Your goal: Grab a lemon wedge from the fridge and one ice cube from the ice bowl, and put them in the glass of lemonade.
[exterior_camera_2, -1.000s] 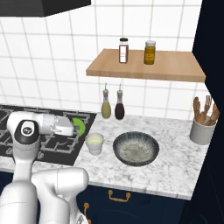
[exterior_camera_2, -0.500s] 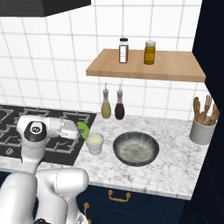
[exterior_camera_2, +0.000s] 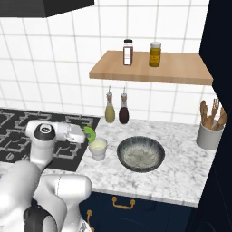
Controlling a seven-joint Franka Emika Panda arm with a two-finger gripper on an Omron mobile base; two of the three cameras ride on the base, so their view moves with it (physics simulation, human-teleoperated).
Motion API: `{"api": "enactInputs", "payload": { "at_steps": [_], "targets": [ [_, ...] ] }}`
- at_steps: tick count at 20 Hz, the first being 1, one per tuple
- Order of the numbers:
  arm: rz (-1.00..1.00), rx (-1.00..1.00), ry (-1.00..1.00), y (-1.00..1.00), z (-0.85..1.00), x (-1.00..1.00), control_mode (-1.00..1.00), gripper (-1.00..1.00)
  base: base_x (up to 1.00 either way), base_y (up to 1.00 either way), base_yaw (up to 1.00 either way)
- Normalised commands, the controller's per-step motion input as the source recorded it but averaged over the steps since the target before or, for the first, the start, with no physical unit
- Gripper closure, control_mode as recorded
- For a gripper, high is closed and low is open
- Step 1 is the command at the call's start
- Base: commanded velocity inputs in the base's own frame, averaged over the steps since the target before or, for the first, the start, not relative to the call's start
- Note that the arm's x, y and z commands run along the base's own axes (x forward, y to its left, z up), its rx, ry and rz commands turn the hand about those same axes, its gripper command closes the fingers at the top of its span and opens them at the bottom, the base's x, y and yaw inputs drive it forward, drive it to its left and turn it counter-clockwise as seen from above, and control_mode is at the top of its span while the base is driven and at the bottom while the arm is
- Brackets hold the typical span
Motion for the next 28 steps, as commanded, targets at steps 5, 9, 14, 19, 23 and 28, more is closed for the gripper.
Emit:
{"api": "enactInputs", "payload": {
  "at_steps": [5, 9, 14, 19, 23, 28],
  "targets": [
    [0.00, 0.00, -0.15, 0.00, -0.27, 0.17, -1.00, 1.00, 0.00, 0.00, 0.00],
    [0.00, 0.04, -0.09, 0.00, -0.11, 0.12, -1.00, 1.00, 0.00, 0.00, 0.00],
    [0.00, 0.06, 0.00, -0.02, 0.00, 0.22, -1.00, 1.00, 0.00, 0.00, 0.00],
    [0.00, 0.00, -0.01, 0.00, -0.16, 0.15, -1.00, 1.00, 0.00, 0.00, 0.00],
    [0.00, 0.00, -0.02, 0.00, -0.27, 0.08, -1.00, 1.00, 0.00, 0.00, 0.00],
    [0.00, 0.00, -0.02, -0.02, -0.24, 0.12, -1.00, 1.00, 0.00, 0.00, 0.00]
  ]
}}
